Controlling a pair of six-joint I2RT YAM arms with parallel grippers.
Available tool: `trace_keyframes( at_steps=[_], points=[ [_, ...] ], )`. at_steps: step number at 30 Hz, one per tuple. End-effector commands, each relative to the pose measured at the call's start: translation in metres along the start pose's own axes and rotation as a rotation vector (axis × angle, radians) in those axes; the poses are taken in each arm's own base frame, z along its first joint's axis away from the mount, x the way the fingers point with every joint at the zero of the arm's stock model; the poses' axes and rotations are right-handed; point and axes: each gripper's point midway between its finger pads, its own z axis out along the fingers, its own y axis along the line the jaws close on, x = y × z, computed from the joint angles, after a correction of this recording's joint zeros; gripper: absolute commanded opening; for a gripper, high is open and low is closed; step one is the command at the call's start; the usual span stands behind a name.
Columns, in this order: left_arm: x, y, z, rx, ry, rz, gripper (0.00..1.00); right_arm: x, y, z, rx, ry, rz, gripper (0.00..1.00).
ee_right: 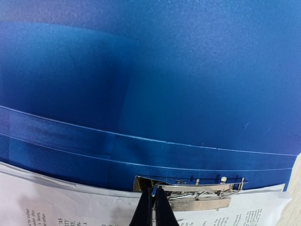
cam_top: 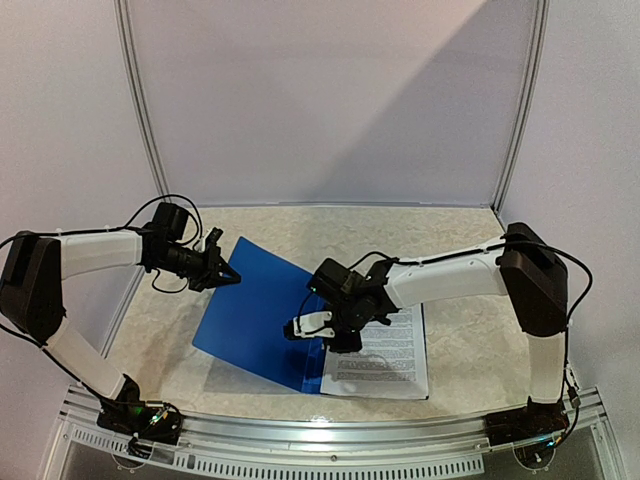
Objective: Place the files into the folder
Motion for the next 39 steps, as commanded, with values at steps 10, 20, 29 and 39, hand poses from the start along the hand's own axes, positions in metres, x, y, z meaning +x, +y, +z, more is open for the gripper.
trace_keyframes(
  at_steps=[10, 20, 29, 39],
  points=[
    [-0.006, 0.005, -0.002, -0.009, -0.015, -0.007, 0.00, 0.107, 0.072, 0.051, -0.227, 0.399, -0.038, 0.00],
    [-0.005, 0.006, -0.001, -0.009, -0.012, -0.010, 0.00, 0.128, 0.085, 0.067, -0.224, 0.508, -0.093, 0.00],
    [0.001, 0.005, 0.003, 0.012, 0.000, -0.045, 0.00, 0.054, 0.052, 0.045, -0.131, 0.268, 0.049, 0.00],
    [0.001, 0.000, 0.004, 0.030, -0.001, -0.042, 0.00, 0.002, 0.021, 0.022, -0.048, 0.101, 0.121, 0.00]
  ],
)
